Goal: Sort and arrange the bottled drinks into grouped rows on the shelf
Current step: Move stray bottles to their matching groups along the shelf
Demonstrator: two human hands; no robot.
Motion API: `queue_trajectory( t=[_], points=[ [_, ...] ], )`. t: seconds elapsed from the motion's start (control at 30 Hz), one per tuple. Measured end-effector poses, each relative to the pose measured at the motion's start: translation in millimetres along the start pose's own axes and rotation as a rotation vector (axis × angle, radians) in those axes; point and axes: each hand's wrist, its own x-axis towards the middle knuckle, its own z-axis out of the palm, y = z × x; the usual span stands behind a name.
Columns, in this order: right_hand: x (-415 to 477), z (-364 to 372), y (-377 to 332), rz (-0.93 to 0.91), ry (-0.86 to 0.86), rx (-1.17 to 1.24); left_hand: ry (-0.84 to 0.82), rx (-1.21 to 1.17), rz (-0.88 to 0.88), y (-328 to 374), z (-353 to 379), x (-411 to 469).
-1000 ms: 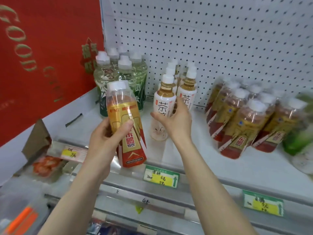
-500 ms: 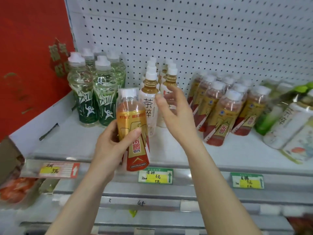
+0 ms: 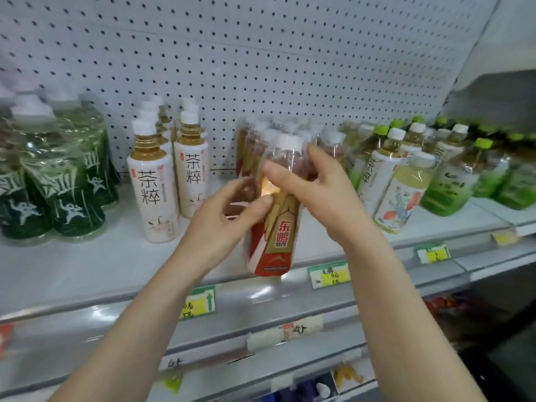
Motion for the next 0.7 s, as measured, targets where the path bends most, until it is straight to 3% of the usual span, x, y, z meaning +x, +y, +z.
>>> queue_trajectory(
  t=[0.2,0.3,0.47,0.7],
  points=[
    [14,-72,40,0.004,0.068,-0.055,0.265,0.228,0.138,13,19,66],
    [27,-94,66,0.010,0.077,-0.086,0.257,0.463,0.204,20,37,96],
    [57,-103,101,-0.027,0.069,-0.088,0.144,0.755,0.164,21,78,119],
    [86,-79,130,-0.132,0.054,-0.161,0.352,0.809,0.117,14,94,113]
  ],
)
